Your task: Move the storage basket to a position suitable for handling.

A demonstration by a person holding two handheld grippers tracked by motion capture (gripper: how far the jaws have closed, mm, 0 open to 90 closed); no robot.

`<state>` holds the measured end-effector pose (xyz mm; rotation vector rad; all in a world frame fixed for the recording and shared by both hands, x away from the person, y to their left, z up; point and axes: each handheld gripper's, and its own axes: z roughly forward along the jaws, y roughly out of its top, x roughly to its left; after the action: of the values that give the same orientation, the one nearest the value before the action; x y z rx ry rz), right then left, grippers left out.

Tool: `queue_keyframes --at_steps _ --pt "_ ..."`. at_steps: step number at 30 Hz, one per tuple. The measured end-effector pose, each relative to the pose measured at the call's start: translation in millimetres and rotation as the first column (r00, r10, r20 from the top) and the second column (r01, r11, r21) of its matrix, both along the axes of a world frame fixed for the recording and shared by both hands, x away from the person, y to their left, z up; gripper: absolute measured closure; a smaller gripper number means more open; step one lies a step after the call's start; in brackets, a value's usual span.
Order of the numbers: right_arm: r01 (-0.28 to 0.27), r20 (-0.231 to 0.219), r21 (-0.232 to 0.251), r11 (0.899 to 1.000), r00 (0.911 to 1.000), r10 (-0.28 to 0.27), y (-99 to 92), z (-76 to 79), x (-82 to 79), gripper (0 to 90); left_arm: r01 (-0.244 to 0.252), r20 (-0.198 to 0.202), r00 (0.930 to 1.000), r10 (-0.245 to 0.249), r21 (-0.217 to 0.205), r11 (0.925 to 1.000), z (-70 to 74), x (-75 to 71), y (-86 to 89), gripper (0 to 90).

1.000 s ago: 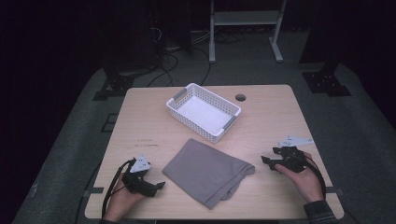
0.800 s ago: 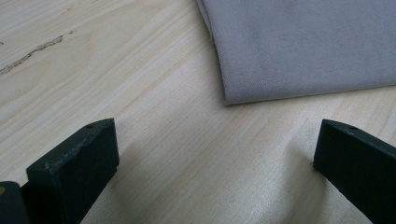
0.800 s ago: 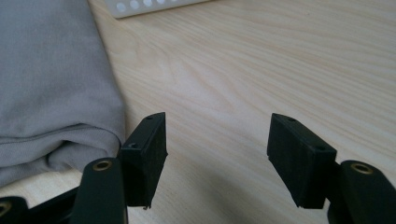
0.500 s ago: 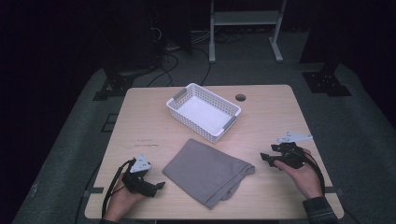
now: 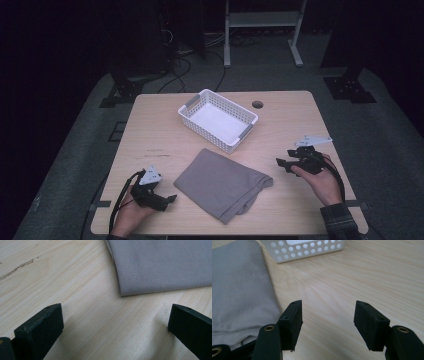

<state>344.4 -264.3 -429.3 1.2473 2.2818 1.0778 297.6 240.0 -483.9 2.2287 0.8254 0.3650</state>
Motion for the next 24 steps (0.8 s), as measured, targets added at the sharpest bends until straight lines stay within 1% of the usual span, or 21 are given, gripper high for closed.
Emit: queue_keyframes --at_steps 14,17,24 --pt "-0.005 0.002 -0.004 1.0 1.0 0.005 4.8 9.9 18.2 38.9 0.0 0.002 1.0 0.0 -0.002 1.0 -0.2 0.0 -0.1 0.0" --pt "-0.005 0.001 -0.004 1.0 1.0 0.005 6.1 12.7 22.8 38.9 0.003 0.001 1.0 -0.003 0.003 1.0 0.1 0.1 0.2 0.0" --pt "-0.02 0.003 -0.006 1.0 0.9998 0.02 10.3 17.0 32.9 39.2 0.001 -0.001 1.0 -0.001 0.003 1.0 0.1 0.0 0.2 0.0"
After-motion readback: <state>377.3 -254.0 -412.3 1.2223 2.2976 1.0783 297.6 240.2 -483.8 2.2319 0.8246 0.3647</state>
